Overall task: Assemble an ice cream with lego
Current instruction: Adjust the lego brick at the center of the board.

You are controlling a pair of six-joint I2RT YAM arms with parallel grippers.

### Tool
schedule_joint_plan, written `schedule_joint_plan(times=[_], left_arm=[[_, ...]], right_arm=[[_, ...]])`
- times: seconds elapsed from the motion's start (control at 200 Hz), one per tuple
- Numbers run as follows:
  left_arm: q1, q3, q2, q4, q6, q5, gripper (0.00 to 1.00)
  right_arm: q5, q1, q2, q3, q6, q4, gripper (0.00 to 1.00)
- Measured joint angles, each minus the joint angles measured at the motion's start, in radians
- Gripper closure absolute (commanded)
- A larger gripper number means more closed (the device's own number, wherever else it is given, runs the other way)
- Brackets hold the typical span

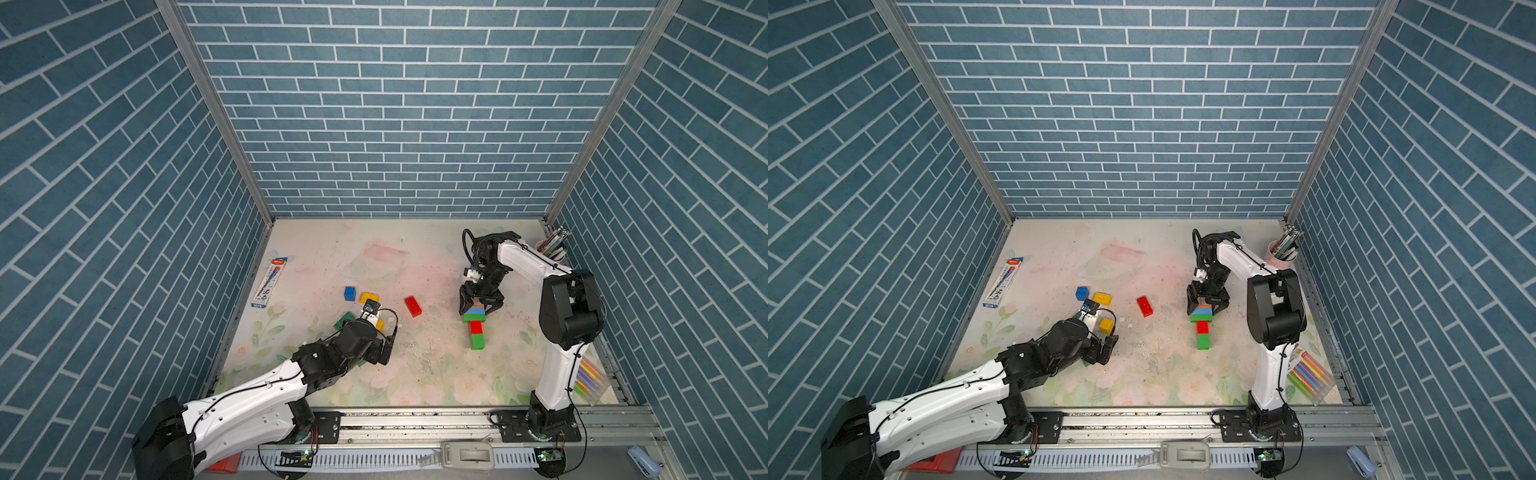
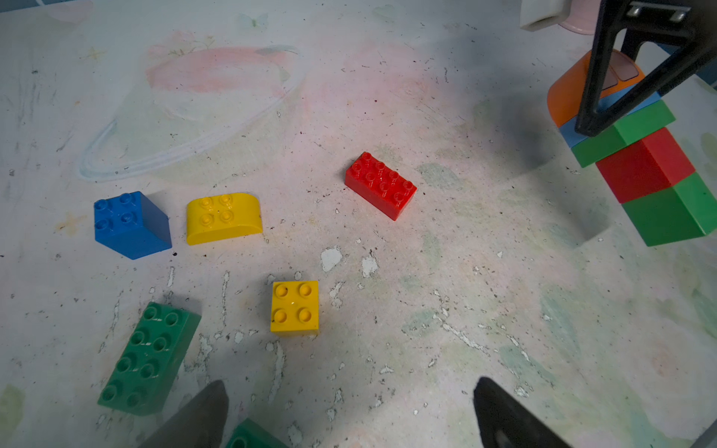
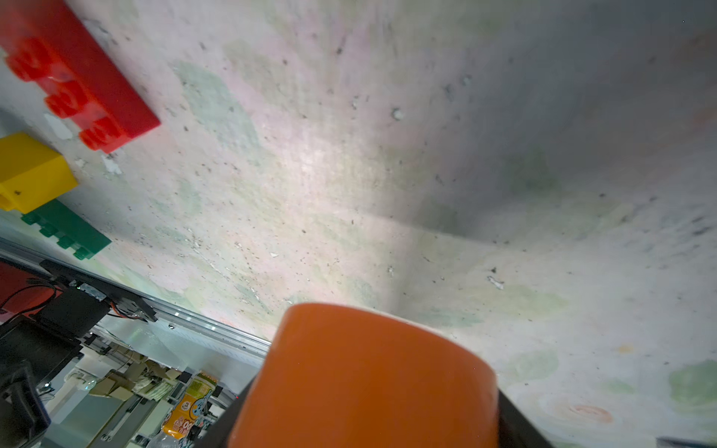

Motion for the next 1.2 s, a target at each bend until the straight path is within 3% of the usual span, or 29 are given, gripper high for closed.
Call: schedule_joint_plan(times=[0.61,0.845,0.935,1.2], left_arm=[[0.018,0.01,0.018,0.013,0.0,0.047,0.0],[0.018,0.014,0.013,0.012,-0.001,0.047,0.0],[0.018,0.015,0.008,0.01,-0.001,0.047,0.0],[0.018,0.015,-0.006,-0.006,-0.003,0.044,0.0]], right_arm=[[0.021,-0.02,0.104,-0.069,-0.039,0.03,0.74],[0.031,-0.02,0.108,-0.107,-0.038,0.046,0.64],[0.03,-0.02,0.108,-0.111,-0.038,0.044,0.51],[0.029,-0.02,0.106,-0.133,-0.038,0.042,0.38]])
